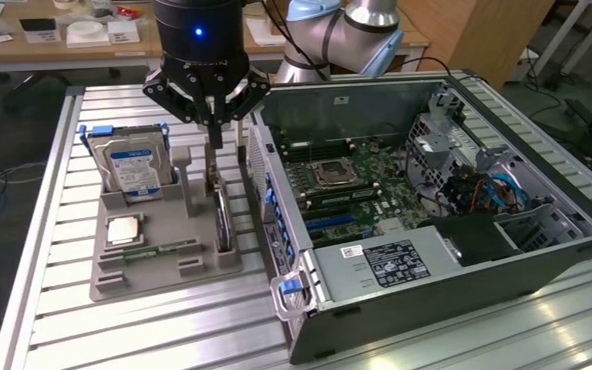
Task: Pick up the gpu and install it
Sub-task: 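Pick up the gpu and move the gpu toward the slot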
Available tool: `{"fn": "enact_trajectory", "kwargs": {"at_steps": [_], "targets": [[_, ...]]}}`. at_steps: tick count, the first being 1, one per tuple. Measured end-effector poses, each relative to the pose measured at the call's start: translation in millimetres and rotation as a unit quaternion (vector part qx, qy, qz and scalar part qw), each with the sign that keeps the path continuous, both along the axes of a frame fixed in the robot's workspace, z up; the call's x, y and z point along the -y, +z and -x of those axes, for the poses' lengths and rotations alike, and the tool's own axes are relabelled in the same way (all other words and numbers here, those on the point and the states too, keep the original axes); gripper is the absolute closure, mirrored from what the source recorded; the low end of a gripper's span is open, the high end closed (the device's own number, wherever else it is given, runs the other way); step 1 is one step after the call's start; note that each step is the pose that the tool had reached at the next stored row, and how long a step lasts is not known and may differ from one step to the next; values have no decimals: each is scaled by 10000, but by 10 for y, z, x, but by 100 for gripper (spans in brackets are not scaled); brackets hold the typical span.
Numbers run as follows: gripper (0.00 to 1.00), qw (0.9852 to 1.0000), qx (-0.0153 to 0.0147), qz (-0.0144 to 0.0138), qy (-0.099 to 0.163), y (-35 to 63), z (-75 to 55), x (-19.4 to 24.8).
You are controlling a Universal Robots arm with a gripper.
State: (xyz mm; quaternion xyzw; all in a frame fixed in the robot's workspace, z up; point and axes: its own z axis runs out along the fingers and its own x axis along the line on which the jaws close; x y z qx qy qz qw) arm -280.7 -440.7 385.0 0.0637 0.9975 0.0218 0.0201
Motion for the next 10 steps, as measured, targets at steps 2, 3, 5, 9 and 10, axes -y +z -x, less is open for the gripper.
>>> {"fn": "enact_trajectory", "kwargs": {"at_steps": [2,3,5,9,10], "targets": [[89,10000,0,0,0,0,0,0],[89,10000,0,0,0,0,0,0],[77,10000,0,0,0,0,0,0],[64,10000,0,0,0,0,0,0],[64,10000,0,0,0,0,0,0]]}}
